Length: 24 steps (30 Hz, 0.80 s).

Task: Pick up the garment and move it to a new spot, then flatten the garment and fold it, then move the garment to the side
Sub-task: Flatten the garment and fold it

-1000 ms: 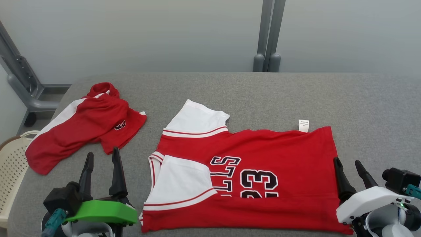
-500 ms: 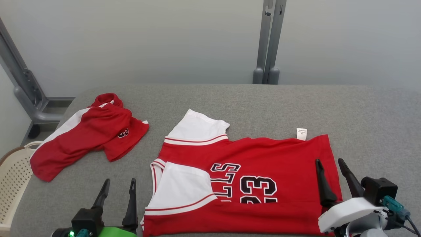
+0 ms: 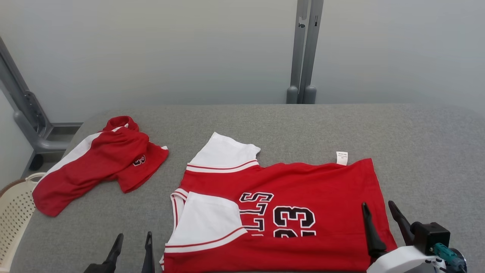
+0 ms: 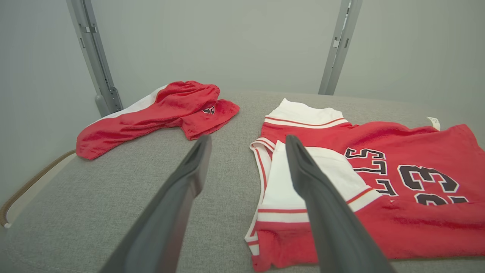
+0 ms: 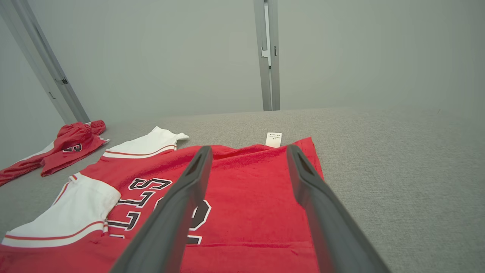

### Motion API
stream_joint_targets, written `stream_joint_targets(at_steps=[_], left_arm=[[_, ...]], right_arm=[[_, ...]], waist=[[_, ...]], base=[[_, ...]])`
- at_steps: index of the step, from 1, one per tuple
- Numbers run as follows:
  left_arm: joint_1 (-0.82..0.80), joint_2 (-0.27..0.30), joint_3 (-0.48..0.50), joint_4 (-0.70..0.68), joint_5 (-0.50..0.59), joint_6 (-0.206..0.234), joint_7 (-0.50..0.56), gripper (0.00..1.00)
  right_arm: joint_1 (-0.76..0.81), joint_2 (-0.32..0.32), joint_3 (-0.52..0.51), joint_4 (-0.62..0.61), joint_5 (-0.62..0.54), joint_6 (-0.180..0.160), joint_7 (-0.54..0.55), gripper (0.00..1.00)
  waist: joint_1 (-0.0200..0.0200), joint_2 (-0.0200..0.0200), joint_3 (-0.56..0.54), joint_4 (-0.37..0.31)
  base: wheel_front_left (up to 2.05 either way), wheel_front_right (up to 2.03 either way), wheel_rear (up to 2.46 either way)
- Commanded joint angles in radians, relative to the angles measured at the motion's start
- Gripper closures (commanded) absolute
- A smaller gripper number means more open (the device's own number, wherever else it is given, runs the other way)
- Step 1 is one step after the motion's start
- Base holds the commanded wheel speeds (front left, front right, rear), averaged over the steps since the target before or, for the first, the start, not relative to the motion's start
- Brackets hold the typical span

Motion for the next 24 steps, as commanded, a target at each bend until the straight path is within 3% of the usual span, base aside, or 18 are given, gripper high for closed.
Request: stream_joint_targets(at_steps=[1,24], left_arm=[[0.023,-0.004,0.009,0.000,0.002,-0.007,-0.001,0.00],[-0.022,-0.006,0.027,0.060,0.042,-0.045,0.002,0.00]], right_arm=[[0.012,-0.002,0.001,0.009,-0.009,0.000,-0.006,0.00],[-0.028,-0.002,0.017,0.040,0.014,0.000,0.028,0.00]], waist=[[0.0000,0.0000,-0.001,-0.003],[0.0000,0.0000,0.025,-0.026]], base=[[0.00,0.00,0.00],[0.00,0.00,0.00]])
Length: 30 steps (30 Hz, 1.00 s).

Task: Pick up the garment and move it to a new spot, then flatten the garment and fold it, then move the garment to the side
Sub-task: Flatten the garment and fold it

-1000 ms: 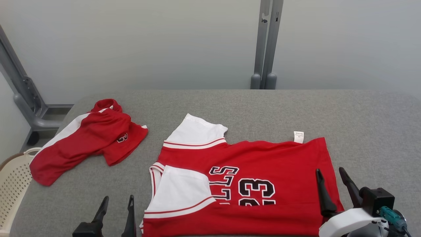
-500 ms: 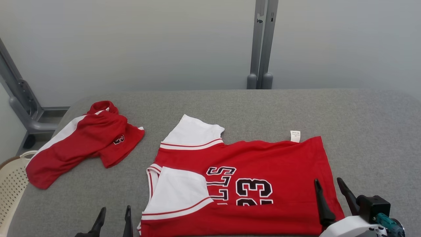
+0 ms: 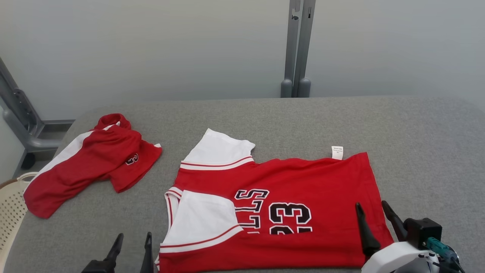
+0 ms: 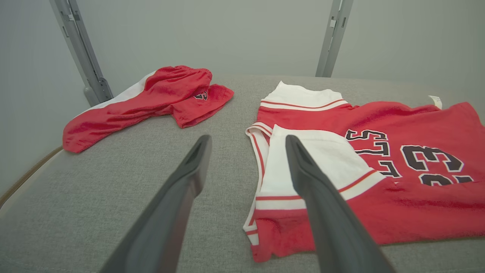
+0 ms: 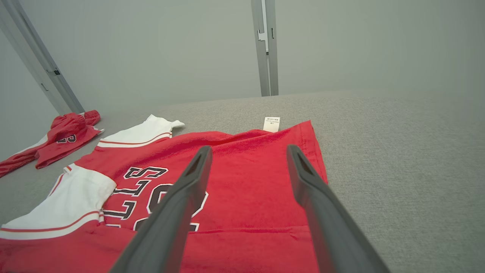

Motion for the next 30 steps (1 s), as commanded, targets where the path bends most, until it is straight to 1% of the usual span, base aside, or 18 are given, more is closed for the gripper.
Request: stream_joint_targets(at_steps=[1,5,6,7,8,9,10,12,15,18,22,26,30], left_arm=[[-0.029,0.008,0.007,0.010,-0.002,-0.001,0.001,0.00],[-0.078,0.013,0.000,0.030,-0.011,-0.016,0.028,0.00],[-0.110,0.011,-0.005,0.031,-0.015,-0.017,0.062,0.00],[-0.110,0.011,-0.005,0.031,-0.015,-0.017,0.062,0.00],[-0.128,0.011,-0.003,0.030,-0.020,-0.015,0.078,0.00],[-0.173,0.018,-0.008,0.036,-0.019,-0.018,0.116,0.00],[-0.173,0.018,-0.008,0.036,-0.019,-0.018,0.116,0.00],[-0.227,0.026,-0.013,0.055,-0.021,-0.031,0.151,0.00],[-0.323,0.034,-0.024,0.089,-0.020,-0.047,0.205,0.00],[-0.425,0.045,-0.035,0.130,-0.015,-0.063,0.258,0.00],[-0.591,0.057,-0.050,0.189,-0.011,-0.081,0.342,0.00],[-0.761,0.074,-0.072,0.259,0.017,-0.088,0.418,0.00],[-0.911,0.068,-0.085,0.340,0.036,-0.079,0.474,0.00]], right_arm=[[-0.014,-0.002,0.010,0.002,0.006,0.000,0.012,0.00],[-0.048,-0.002,0.030,0.004,-0.010,0.000,0.062,0.00],[-0.070,-0.002,0.043,-0.001,-0.020,0.000,0.104,0.00],[-0.070,-0.002,0.043,-0.001,-0.020,0.000,0.104,0.00],[-0.084,-0.002,0.049,-0.004,-0.025,0.000,0.129,0.00],[-0.120,-0.002,0.057,-0.012,-0.034,0.000,0.188,0.00],[-0.120,-0.002,0.057,-0.012,-0.034,0.000,0.188,0.00],[-0.157,-0.005,0.074,-0.009,-0.037,0.000,0.270,0.00],[-0.228,-0.048,0.127,0.005,-0.024,0.000,0.428,0.00],[-0.323,-0.090,0.180,0.001,0.005,0.000,0.554,0.00],[-0.464,-0.138,0.215,-0.008,0.045,-0.001,0.708,0.00],[-0.601,-0.162,0.236,-0.009,0.080,0.000,0.819,0.00],[-0.717,-0.198,0.241,0.011,0.072,0.000,0.885,0.00]], waist=[[0.0000,0.0000,0.005,-0.005],[0.0000,0.0000,0.018,-0.020],[0.0000,0.0000,0.027,-0.026],[0.0000,0.0000,0.027,-0.026],[0.0000,0.0000,0.034,-0.030],[0.0000,0.0000,0.050,-0.038],[0.0000,0.0000,0.050,-0.038],[0.0000,0.0000,0.069,-0.048],[0.0000,0.0000,0.106,-0.067],[0.0000,0.0000,0.157,-0.095],[0.0000,0.0000,0.267,-0.131],[0.0000,0.0000,0.372,-0.162],[0.0000,0.0000,0.453,-0.182]], base=[[0.00,0.00,0.00],[0.00,0.00,0.00],[0.00,0.00,0.00],[0.00,0.00,0.00],[0.00,0.00,0.00],[0.00,0.00,0.00],[0.00,0.00,0.00],[0.00,0.00,0.00],[0.00,0.00,0.00],[0.00,0.00,0.00],[0.00,0.00,0.00],[0.00,0.00,0.00],[0.00,0.00,0.00]])
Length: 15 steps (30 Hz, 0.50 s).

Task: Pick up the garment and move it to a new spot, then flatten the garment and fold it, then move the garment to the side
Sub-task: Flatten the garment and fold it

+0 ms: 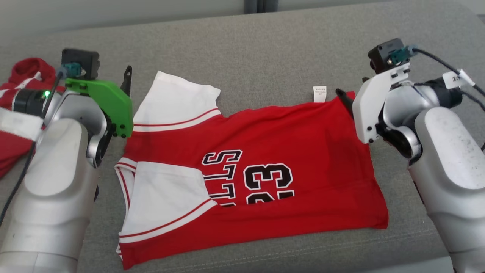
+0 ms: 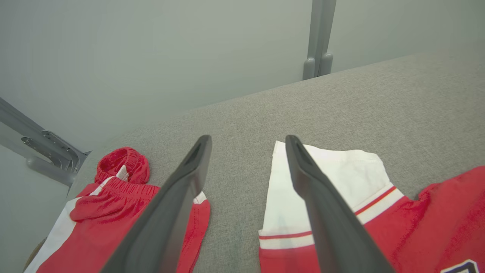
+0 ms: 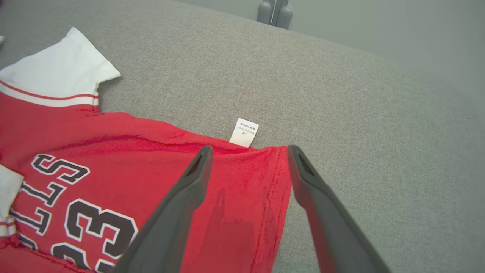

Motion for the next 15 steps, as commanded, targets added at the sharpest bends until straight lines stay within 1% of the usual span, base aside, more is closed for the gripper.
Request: stream_joint_targets(at_steps=[1,5,11,15], left_arm=[[-0.041,0.001,-0.005,0.021,0.009,0.004,0.012,0.00],[-0.146,0.007,-0.025,0.092,0.034,0.001,0.034,0.00],[-0.284,0.021,-0.067,0.195,0.068,-0.014,0.118,0.00],[-0.343,0.022,-0.090,0.250,0.076,-0.022,0.165,0.00]], right_arm=[[-0.029,-0.010,0.005,0.009,-0.011,-0.001,0.014,0.00],[-0.106,-0.029,0.034,0.023,-0.017,-0.001,0.045,0.00],[-0.200,-0.081,0.100,0.005,-0.010,-0.001,0.066,0.00],[-0.236,-0.106,0.102,0.001,-0.003,-0.001,0.059,0.00]], waist=[[-0.0001,0.0000,0.143,-0.065],[-0.0001,0.0000,0.202,-0.086],[-0.0001,0.0000,0.298,-0.112],[-0.0001,0.0000,0.328,-0.119]], base=[[0.00,0.00,0.00],[0.00,0.00,0.00],[0.00,0.00,0.00],[0.00,0.00,0.00]])
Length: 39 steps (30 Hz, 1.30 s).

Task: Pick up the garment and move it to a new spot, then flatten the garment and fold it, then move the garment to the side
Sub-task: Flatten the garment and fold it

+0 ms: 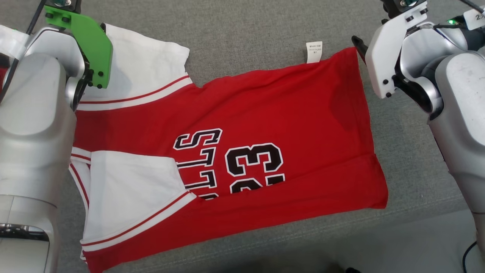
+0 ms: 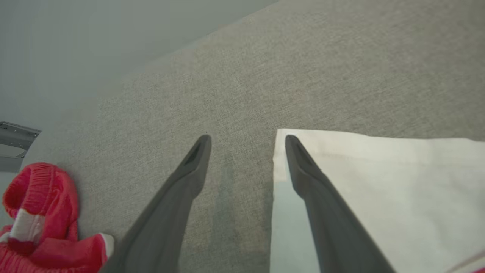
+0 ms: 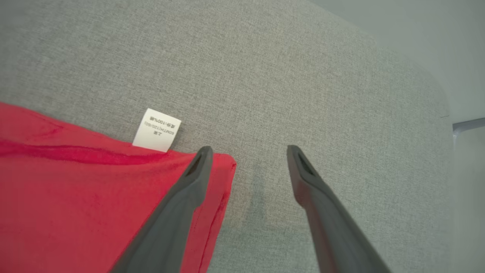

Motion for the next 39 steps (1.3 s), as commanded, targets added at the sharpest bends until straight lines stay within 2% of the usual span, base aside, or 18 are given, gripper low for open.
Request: stream_joint_targets(at_steps=[1,7,8,9,10,11,13,17,23,28,39], left_arm=[[-0.026,0.005,-0.005,0.014,0.001,-0.005,0.011,0.00],[-0.051,0.001,-0.016,0.061,-0.011,-0.012,0.019,0.00],[-0.050,-0.001,-0.018,0.068,-0.012,-0.011,0.019,0.09],[-0.050,-0.002,-0.021,0.073,-0.009,-0.009,0.013,0.27],[-0.050,-0.002,-0.021,0.073,-0.009,-0.009,0.013,0.27],[-0.046,-0.006,-0.024,0.084,-0.012,-0.010,0.021,0.58],[-0.042,-0.012,-0.029,0.100,-0.018,-0.012,0.028,1.00],[-0.024,-0.044,-0.045,0.127,-0.024,-0.018,0.029,1.00],[-0.005,-0.098,-0.058,0.159,-0.040,-0.012,0.002,1.00],[-0.004,-0.110,-0.068,0.188,-0.045,-0.017,-0.015,1.00],[-0.035,-0.142,-0.091,0.233,-0.062,-0.023,-0.043,1.00]], right_arm=[[-0.012,-0.006,-0.006,-0.002,0.008,-0.001,-0.009,0.00],[0.005,-0.022,-0.021,0.015,0.010,-0.001,-0.029,0.00],[0.011,-0.024,-0.022,0.018,0.010,-0.001,-0.030,0.00],[0.017,-0.025,-0.021,0.022,0.010,-0.001,-0.029,0.00],[0.017,-0.025,-0.021,0.022,0.010,-0.001,-0.029,0.00],[0.021,-0.026,-0.019,0.026,0.011,-0.001,-0.027,0.00],[0.025,-0.029,-0.019,0.029,0.013,-0.001,-0.021,0.00],[0.016,-0.028,-0.060,0.023,0.008,-0.001,-0.027,0.00],[0.014,0.022,-0.098,0.017,-0.032,-0.001,-0.020,0.00],[0.028,0.057,-0.081,0.045,-0.057,-0.001,0.026,0.00],[0.008,0.101,-0.128,0.101,-0.123,-0.001,0.107,0.00]], waist=[[-0.0002,0.0000,0.065,-0.038],[-0.0002,0.0000,0.061,-0.034],[-0.0002,0.0000,0.058,-0.033],[-0.0002,0.0000,0.055,-0.032],[-0.0002,0.0000,0.055,-0.032],[-0.0002,0.0000,0.052,-0.031],[-0.0002,0.0000,0.047,-0.028],[-0.0002,0.0000,0.034,-0.013],[-0.0002,0.0000,0.016,0.008],[-0.0002,0.0000,0.009,0.018],[-0.0002,0.0000,0.029,0.041]], base=[[0.00,0.00,0.00],[0.00,0.00,0.00],[0.00,0.00,0.00],[0.00,0.00,0.00],[0.00,0.00,0.00],[0.00,0.00,0.00],[0.00,0.00,0.00],[0.00,0.00,0.00],[0.00,0.00,0.00],[0.00,0.00,0.00],[0.00,0.00,0.00]])
